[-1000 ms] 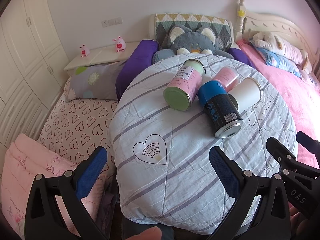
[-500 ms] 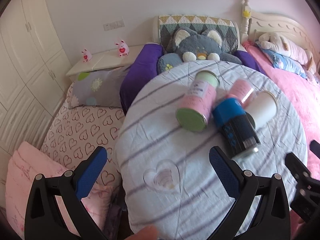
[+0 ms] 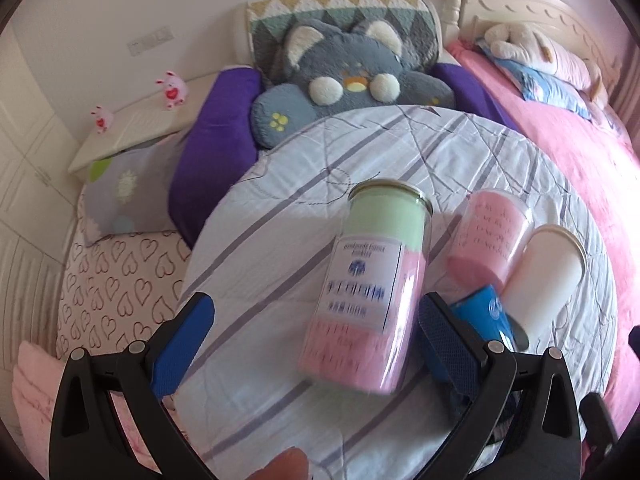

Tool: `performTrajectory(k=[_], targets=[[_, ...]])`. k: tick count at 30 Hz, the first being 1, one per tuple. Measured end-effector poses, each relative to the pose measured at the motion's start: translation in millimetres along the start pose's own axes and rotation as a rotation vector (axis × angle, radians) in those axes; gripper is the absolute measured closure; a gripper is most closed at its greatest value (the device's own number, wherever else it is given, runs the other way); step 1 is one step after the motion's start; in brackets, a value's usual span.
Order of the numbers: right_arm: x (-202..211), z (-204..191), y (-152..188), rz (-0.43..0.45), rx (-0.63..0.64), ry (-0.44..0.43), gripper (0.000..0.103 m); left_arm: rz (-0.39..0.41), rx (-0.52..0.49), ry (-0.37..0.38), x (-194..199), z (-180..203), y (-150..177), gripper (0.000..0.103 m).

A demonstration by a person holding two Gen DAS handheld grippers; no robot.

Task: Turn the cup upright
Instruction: 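Reach the left tool to the lying cookie jar and close on it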

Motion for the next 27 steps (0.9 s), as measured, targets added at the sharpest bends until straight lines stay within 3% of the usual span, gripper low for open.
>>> performTrajectory(k=[9, 14, 27], targets=[[-25.8, 5.0, 0.0, -0.032, -0.010, 0.005, 0.014, -0.105, -0.026, 0.088, -52.4, 13.3, -17.2, 0.000], [-33.4, 6.8, -0.2, -0.044, -0.011, 0.009, 0.014, -0.131, -0.024, 0.097, -65.2, 16.3, -16.0, 0.000], [-75.1, -0.3, -27.7, -0.051, -0.006, 0.035, 0.014, -0.095, 0.032, 0.102, -67.5, 6.5, -10.8, 0.000]])
Point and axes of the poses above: each gripper's, at about its wrist camera, not at the fingertips, and x roughly against the way its jaws point, z to its right, y to its underside, the point moved 2 cm from there along -x, roughly the way its jaws point, and after that the axes turned 13 degrees about z, right-handed, at the moved point
